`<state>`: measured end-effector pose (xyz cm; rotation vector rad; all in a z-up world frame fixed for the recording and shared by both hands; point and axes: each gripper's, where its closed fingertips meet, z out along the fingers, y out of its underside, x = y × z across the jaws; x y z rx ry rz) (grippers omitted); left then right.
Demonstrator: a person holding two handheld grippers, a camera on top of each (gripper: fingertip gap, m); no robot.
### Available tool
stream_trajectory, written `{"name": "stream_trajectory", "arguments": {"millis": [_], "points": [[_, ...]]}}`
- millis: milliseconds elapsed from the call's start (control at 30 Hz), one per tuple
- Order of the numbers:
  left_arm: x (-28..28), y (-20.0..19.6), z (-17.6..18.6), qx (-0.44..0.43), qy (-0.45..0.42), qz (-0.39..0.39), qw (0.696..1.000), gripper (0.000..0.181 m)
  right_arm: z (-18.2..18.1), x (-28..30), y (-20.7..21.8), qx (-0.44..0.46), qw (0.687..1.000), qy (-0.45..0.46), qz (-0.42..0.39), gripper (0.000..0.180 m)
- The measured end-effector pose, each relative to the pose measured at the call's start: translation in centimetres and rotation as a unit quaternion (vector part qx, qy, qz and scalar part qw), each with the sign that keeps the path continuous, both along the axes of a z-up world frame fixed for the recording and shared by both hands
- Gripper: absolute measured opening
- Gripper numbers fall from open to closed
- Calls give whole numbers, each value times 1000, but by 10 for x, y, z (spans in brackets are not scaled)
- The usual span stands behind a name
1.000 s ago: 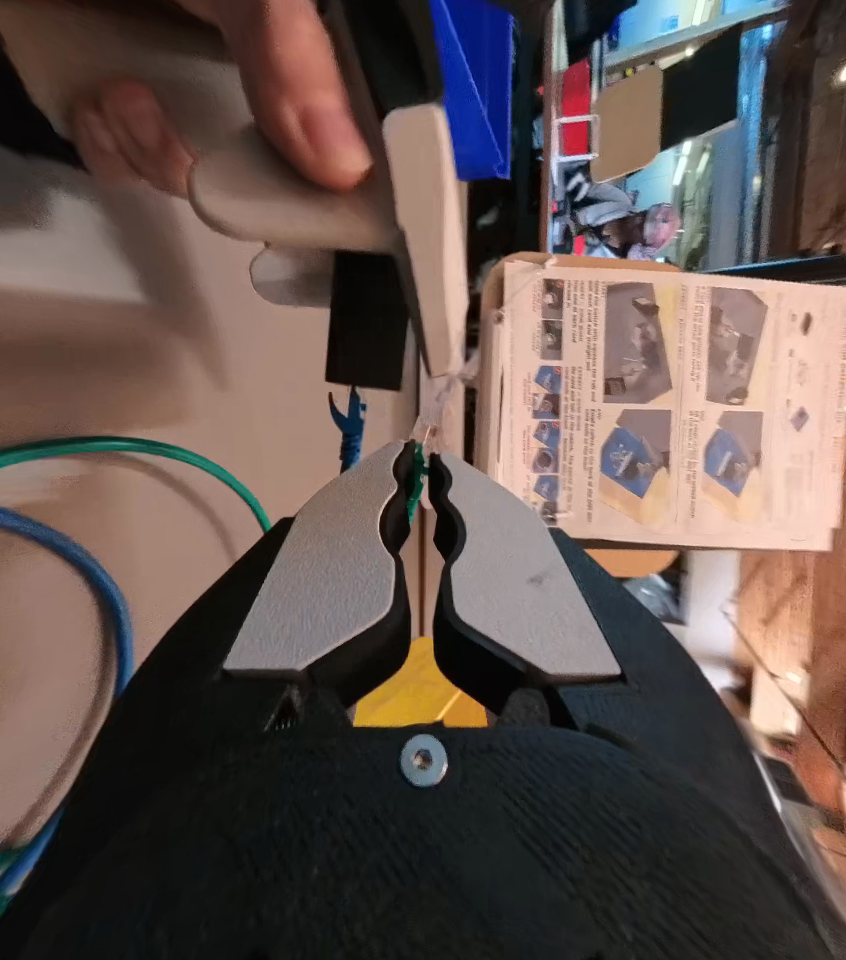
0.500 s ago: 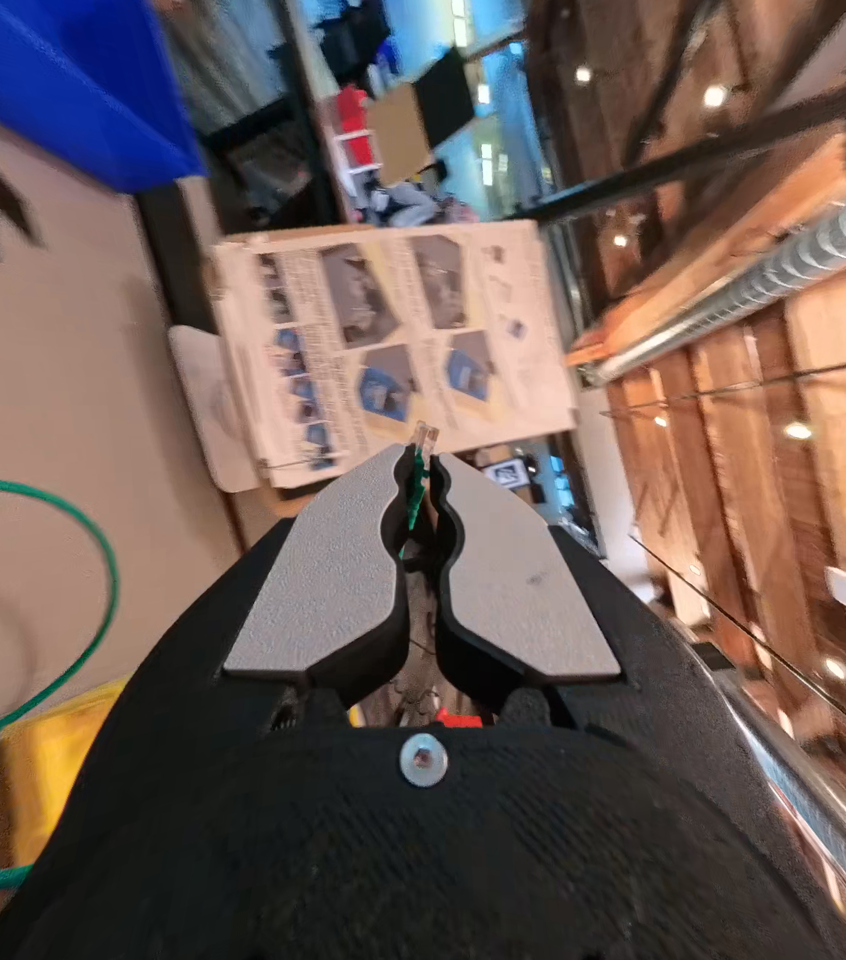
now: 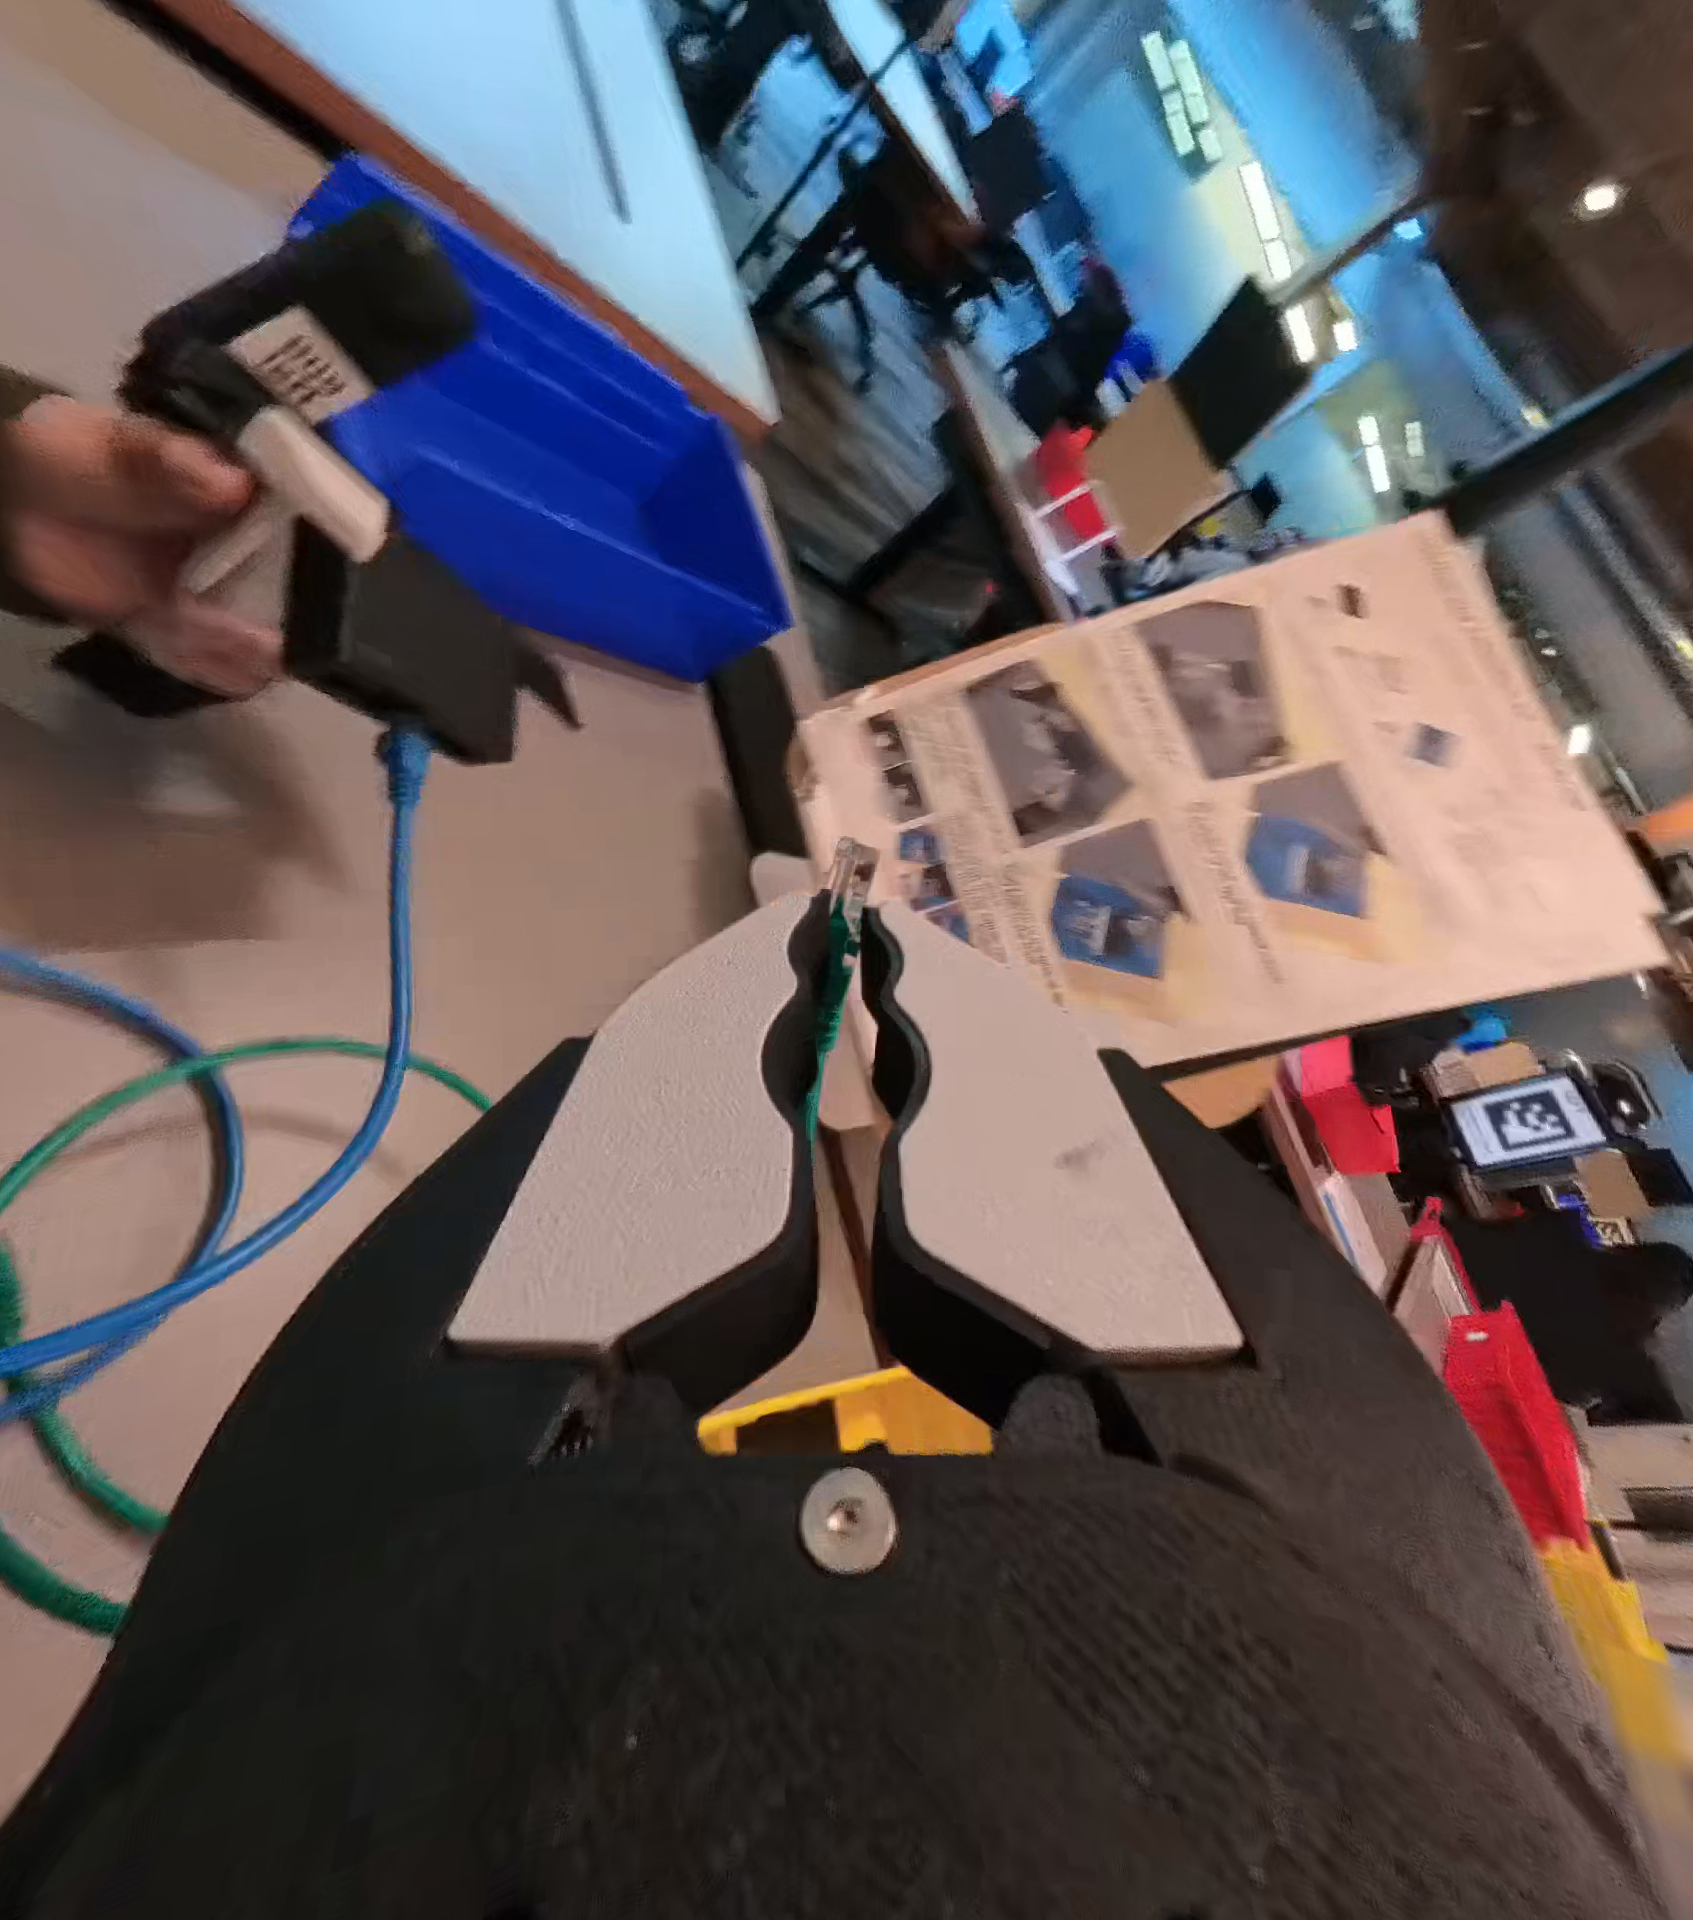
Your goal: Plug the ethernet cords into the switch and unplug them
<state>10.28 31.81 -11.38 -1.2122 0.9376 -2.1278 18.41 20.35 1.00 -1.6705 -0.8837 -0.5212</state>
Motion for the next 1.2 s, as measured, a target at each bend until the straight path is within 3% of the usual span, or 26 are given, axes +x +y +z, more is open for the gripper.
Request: {"name": "stream_trajectory", "arguments": {"millis": [100, 167, 300, 567, 767, 900, 1033, 1067, 1133, 1200], "points": [[-11, -3, 17, 6, -40, -10, 999, 122, -15, 12, 6, -9, 994, -94, -49, 6], [-20, 3, 25, 4, -57, -13, 998, 122, -2, 45, 6, 14, 987, -118, -107, 5], [-41, 17, 38, 10, -94, -18, 995, 122, 55, 95, -5, 81, 973, -126, -174, 5], [-40, 21, 27, 15, -83, -30, 996, 122, 187, 106, -36, 194, 944, -148, -220, 5], [-36, 19, 20, 14, -76, -38, 996, 122, 239, 139, -47, 208, 916, -199, -279, 6], [-34, 19, 21, -7, -82, -42, 996, 122, 250, 166, -41, 196, 906, -208, -312, 6], [-37, 18, 30, -33, -110, -44, 992, 122, 233, 188, -35, 145, 867, -315, -359, 5], [-36, 18, 30, -29, -111, -36, 993, 122, 224, 196, -33, 120, 855, -345, -367, 5], [-37, 19, 31, -21, -113, -27, 993, 122, 187, 203, -20, 68, 869, -345, -349, 5], [-39, 18, 34, -14, -119, -28, 992, 122, 149, 209, -16, 2, 840, -420, -342, 5]]}}
